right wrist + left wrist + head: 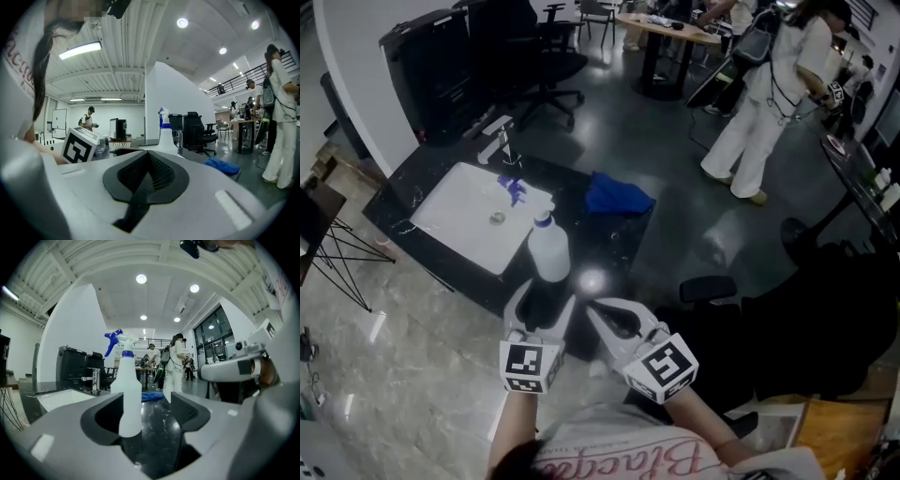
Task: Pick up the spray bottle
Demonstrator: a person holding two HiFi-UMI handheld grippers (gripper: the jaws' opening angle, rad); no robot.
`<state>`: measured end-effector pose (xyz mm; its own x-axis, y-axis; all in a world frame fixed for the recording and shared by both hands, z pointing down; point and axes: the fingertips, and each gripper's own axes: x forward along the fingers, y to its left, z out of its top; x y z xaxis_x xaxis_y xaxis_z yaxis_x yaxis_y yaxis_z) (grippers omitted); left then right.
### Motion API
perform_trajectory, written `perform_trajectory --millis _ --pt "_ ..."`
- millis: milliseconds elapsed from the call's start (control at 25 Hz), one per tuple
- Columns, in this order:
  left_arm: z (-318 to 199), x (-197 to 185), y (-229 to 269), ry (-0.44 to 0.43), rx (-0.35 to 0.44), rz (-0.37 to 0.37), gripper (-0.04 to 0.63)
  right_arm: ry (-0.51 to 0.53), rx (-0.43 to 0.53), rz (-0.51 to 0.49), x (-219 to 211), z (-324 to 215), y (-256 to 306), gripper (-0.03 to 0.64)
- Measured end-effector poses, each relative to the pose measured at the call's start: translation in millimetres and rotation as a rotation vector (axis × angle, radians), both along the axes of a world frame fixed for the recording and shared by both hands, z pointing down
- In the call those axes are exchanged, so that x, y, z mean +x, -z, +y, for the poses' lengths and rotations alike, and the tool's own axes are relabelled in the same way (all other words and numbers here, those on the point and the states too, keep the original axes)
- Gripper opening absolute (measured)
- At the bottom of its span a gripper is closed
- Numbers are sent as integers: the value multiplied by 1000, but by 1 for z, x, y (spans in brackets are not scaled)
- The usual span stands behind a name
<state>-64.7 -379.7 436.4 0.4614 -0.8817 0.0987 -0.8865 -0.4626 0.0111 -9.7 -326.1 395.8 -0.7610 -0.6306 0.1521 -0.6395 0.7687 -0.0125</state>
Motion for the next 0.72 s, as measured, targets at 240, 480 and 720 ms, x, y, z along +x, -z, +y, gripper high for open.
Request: perform_trajectory --millis 240,480,720 --pt "-57 -5 -28 91 -36 -8 402 76 11 26 5 -41 0 2" --pt "-90 -5 -55 136 -88 -27 410 113 -4 61 7 -64 -9 2" --pt "-112 -5 -60 138 -101 -15 411 128 -27 73 10 -71 -16 2"
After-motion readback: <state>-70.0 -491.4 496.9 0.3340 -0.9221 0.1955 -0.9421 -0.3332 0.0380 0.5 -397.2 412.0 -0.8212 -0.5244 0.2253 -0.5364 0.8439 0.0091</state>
